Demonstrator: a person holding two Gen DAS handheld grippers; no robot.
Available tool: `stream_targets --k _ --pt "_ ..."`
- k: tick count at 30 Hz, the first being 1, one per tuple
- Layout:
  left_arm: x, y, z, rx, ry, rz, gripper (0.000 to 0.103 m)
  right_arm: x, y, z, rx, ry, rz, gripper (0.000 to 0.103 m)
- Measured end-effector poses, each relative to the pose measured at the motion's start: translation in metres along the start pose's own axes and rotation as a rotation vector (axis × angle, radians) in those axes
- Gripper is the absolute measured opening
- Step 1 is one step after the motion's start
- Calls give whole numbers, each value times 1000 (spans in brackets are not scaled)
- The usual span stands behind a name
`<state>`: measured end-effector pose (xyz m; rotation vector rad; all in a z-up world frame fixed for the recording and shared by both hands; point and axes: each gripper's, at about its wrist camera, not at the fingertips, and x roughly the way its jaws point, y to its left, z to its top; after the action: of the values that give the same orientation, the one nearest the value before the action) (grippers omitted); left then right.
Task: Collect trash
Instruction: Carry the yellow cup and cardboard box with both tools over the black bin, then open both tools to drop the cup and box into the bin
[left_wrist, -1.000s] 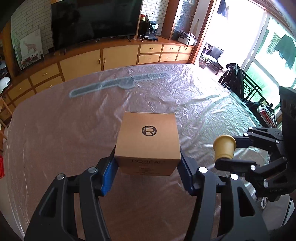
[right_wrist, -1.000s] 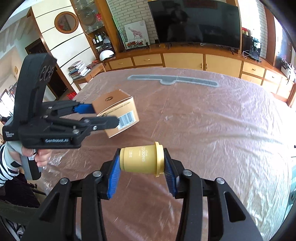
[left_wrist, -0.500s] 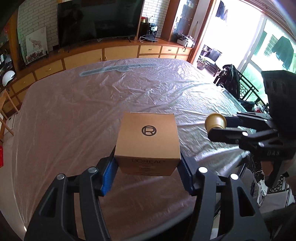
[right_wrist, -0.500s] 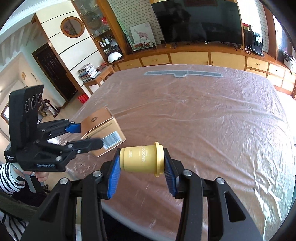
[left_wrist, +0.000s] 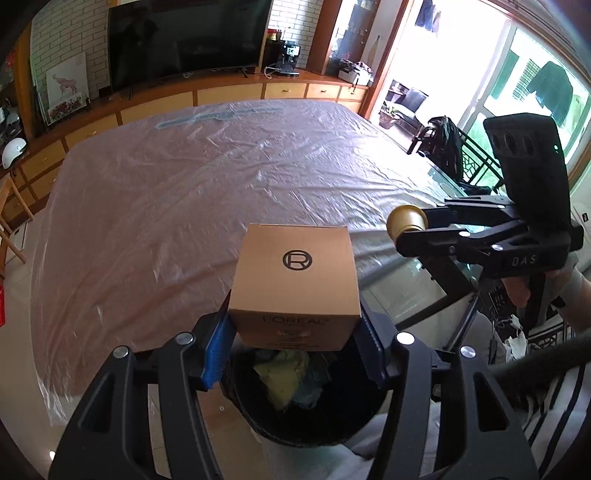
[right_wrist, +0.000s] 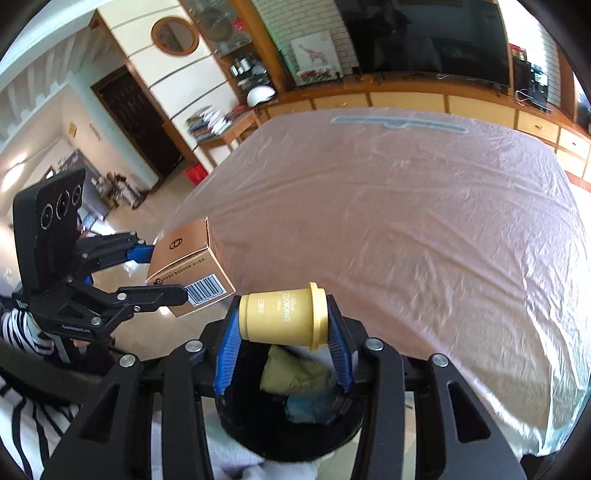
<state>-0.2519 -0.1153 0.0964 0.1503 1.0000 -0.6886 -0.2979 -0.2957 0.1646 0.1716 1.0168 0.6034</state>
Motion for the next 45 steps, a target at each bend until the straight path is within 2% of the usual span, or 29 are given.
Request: stream_targets --k 9,18,23,32,37,40,41,42,43,44,45 --pt "7 -23 -43 34 124 -39 59 3 11 -42 -19 96 19 42" --pt "47 -25 -77 22 239 -29 59 28 23 -81 -84 193 -45 42" --pt "64 -23 -82 3 253 8 59 46 18 -93 -52 216 -64 42" --pt "84 -12 -82 -28 247 72 59 69 13 -94 1 208 -99 42" --pt "93 -8 -83 -40 245 81 59 81 8 -95 42 214 -103 42" --pt "98 -8 -84 -44 248 55 60 84 6 -96 61 216 -104 43" --pt "98 -9 -82 -46 249 45 61 82 5 -98 68 212 -93 45" --pt "99 -8 -81 -51 248 33 63 79 3 -99 82 201 -79 64" --pt "99 -7 -81 -57 250 29 73 74 0 -100 100 185 -75 76" --pt "97 -5 -81 -66 250 27 81 71 -1 -100 113 171 -70 83" --pt "95 -4 -81 -75 248 25 82 67 -1 -99 126 157 -58 83"
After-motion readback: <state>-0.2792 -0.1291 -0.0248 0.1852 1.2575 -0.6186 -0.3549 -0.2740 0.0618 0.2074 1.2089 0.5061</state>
